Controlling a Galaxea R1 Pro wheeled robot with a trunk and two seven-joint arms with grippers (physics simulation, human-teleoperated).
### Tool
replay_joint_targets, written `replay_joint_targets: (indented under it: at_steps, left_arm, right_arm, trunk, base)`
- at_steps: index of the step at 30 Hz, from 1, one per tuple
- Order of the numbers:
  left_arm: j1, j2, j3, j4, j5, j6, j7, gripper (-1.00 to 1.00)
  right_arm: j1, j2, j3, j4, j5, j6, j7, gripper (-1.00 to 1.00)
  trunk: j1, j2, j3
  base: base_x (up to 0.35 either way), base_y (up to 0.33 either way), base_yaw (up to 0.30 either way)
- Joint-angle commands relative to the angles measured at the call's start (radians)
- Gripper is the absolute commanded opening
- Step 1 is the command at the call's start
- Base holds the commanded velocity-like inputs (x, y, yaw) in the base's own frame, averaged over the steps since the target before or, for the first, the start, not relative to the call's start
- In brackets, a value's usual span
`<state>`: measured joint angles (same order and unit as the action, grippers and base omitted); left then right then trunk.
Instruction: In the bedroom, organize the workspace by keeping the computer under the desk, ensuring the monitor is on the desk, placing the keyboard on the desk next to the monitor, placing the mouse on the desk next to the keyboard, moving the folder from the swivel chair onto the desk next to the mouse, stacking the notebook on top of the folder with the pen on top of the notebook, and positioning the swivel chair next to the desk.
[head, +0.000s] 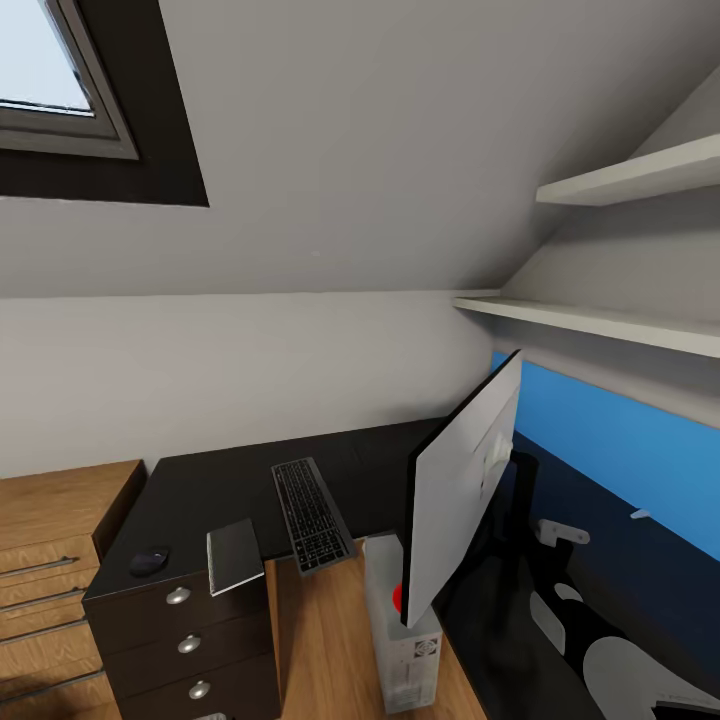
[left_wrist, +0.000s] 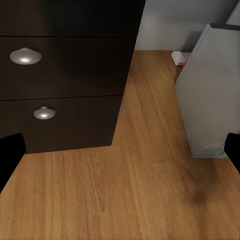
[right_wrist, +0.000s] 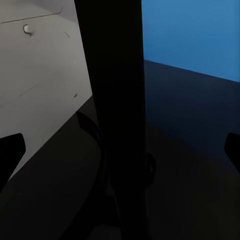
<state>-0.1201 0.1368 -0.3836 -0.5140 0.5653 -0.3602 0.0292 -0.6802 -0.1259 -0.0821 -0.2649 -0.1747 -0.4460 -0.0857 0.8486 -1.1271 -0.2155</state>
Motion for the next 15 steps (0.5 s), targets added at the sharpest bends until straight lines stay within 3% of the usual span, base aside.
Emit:
replay_joint_targets:
  at_steps: [1, 9, 15]
  left_arm:
    - [-0.001, 0.001, -0.009, 0.000, 0.010, -0.005, 0.003, 1.00]
    - [-0.001, 0.001, -0.009, 0.000, 0.010, -0.005, 0.003, 1.00]
    - [-0.001, 0.001, -0.008, 0.000, 0.011, -0.004, 0.003, 1.00]
  right_arm:
    - [-0.001, 0.000, -0.001, 0.001, -0.005, -0.003, 0.001, 1.00]
    - [-0.001, 0.000, -0.001, 0.001, -0.005, -0.003, 0.001, 1.00]
    - [-0.001, 0.000, -0.001, 0.001, -0.005, -0.003, 0.001, 1.00]
  trunk:
    - [0.000, -0.001, -0.001]
    - [0.000, -0.001, -0.001]
    - [0.000, -0.001, -0.001]
  base:
    - [0.000, 0.000, 0.000]
    - [0.007, 0.003, 0.000]
    - [0.140, 0.097, 0.000]
